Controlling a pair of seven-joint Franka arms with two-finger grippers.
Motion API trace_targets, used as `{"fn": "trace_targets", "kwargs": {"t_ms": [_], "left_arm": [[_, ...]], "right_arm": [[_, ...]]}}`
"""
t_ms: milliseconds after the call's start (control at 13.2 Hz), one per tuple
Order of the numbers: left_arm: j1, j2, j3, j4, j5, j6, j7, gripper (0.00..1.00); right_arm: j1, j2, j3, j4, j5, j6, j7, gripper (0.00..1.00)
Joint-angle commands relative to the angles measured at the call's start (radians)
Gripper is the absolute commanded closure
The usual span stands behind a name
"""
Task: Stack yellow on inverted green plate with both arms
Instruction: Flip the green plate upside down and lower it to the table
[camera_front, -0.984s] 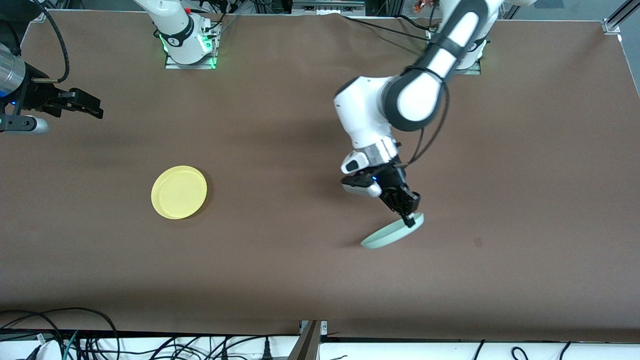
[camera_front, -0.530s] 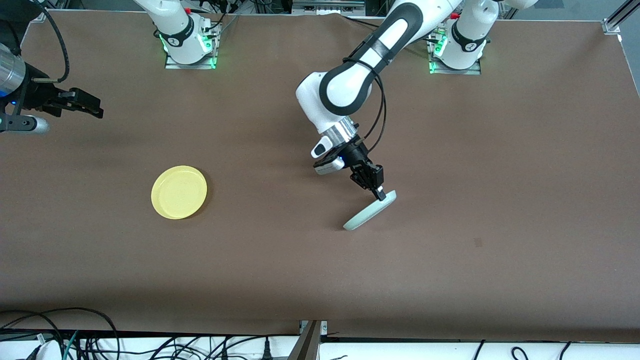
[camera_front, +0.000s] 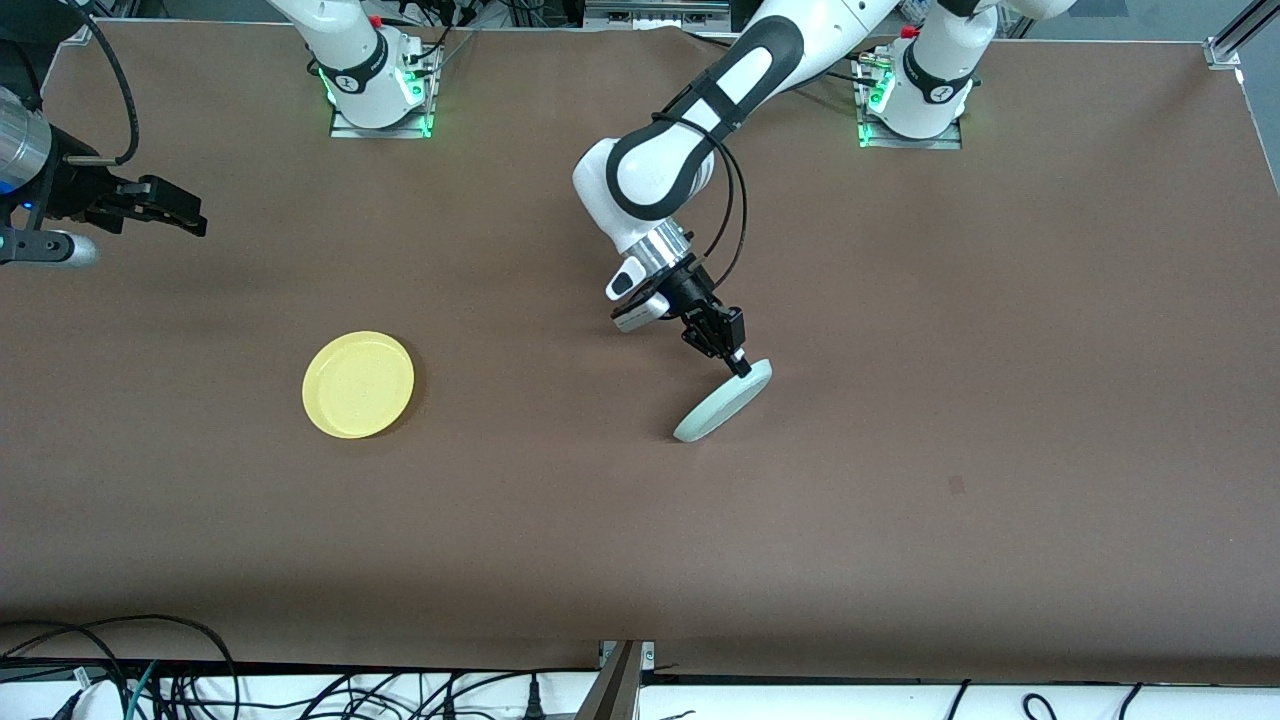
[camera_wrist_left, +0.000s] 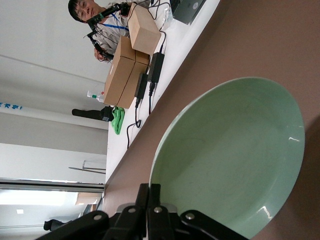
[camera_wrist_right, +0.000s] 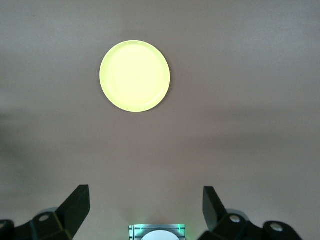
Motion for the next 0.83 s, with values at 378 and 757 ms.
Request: {"fn": "trace_targets", "kwargs": {"t_ms": [378, 757], "left_arm": [[-0.023, 0.032, -0.057, 0.029, -0.088, -0.026, -0.067, 0.0], [-0.017, 0.029, -0.077, 0.091, -0.369, 0.085, -0.104, 0.0]], "right_arm": [[-0.005, -0.017, 0.0, -0.001, 0.011, -0.027, 0.003, 0.0], [-0.005, -0.017, -0.002, -0.001, 0.011, -0.031, 0.004, 0.0]]}}
